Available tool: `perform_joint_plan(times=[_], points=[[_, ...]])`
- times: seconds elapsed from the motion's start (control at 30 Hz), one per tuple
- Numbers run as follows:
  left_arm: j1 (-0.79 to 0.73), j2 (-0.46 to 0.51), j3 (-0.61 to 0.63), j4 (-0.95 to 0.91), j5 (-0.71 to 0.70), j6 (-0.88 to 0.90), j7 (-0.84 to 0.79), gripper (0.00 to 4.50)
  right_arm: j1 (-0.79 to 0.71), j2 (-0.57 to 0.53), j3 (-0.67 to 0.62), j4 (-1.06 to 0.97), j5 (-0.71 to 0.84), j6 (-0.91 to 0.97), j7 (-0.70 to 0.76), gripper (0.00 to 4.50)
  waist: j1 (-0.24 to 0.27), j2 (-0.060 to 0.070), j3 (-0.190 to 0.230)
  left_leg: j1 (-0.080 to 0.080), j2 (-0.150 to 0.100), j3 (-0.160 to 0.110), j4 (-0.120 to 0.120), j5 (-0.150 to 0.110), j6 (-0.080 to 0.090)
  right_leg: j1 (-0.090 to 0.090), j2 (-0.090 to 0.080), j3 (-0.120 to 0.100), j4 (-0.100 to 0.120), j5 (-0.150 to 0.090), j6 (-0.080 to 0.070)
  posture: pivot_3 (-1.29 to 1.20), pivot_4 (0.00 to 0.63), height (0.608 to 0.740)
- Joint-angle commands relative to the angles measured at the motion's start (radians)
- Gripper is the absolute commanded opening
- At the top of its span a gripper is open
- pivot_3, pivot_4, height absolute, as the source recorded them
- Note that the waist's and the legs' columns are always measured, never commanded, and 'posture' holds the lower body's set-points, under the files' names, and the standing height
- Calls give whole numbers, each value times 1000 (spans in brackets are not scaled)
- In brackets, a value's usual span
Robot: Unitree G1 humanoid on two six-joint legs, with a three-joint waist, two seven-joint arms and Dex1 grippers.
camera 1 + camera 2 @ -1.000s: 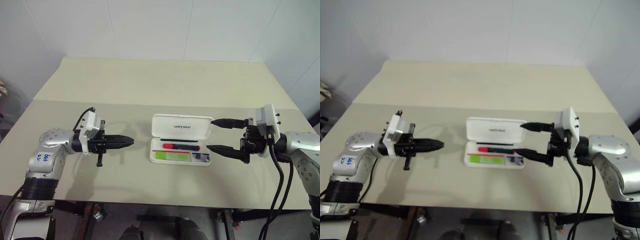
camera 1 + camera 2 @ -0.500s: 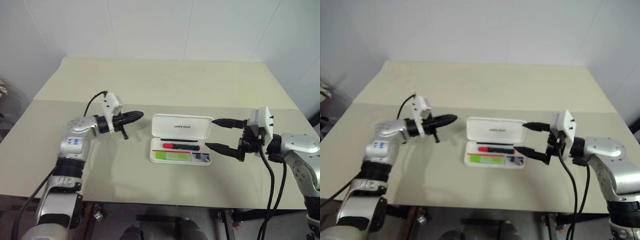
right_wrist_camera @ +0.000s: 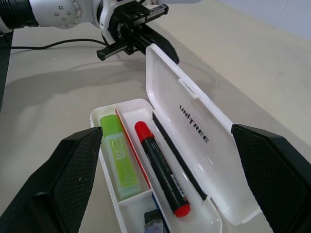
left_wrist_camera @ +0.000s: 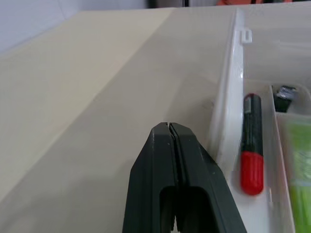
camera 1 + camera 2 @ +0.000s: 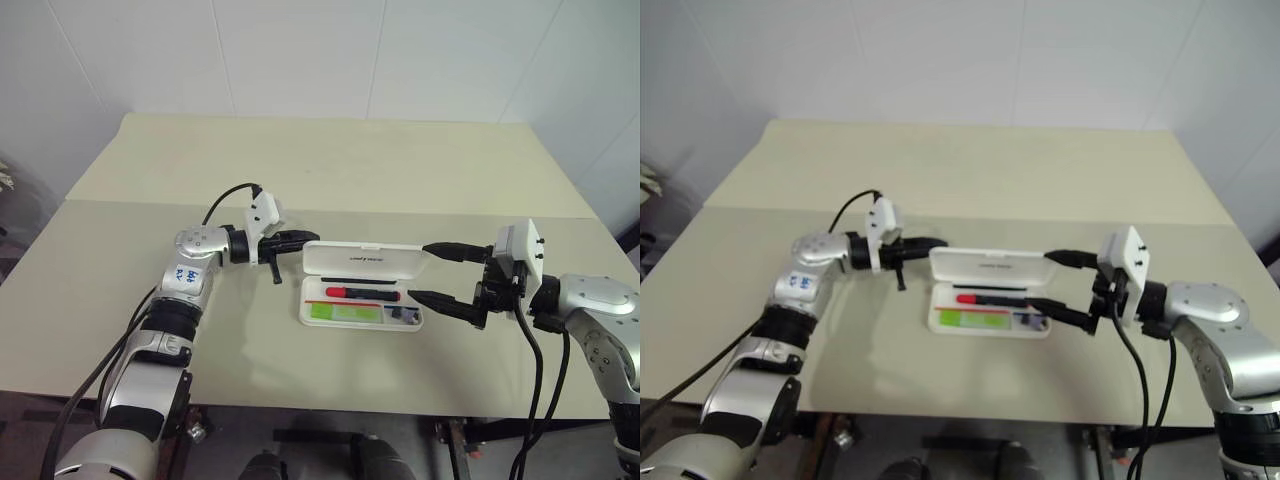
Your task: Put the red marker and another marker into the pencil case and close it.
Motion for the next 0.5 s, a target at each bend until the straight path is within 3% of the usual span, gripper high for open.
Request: perform_joint_plan(times=[0.03, 0.23, 0.5], points=[[25, 35, -5, -78, -19, -38, -73, 26, 13, -43, -67, -43, 37, 18, 7, 4500, 0, 0, 0, 0, 0, 0, 0, 0, 0, 0, 0, 0, 0, 0, 0, 0, 150, 740], [78, 41, -61, -168, -20, -45, -179, 26, 15, -63, -84, -37, 40, 28, 4, 4500, 0, 0, 0, 0, 0, 0, 0, 0, 0, 0, 0, 0, 0, 0, 0, 0, 150, 740], [98, 19, -149, -179, 48, -48, -178, 26, 46, -53, -88, -79, 41, 36, -29, 4500, 1, 0, 0, 0, 0, 0, 1, 0, 0, 1, 0, 0, 0, 0, 0, 0, 150, 740]])
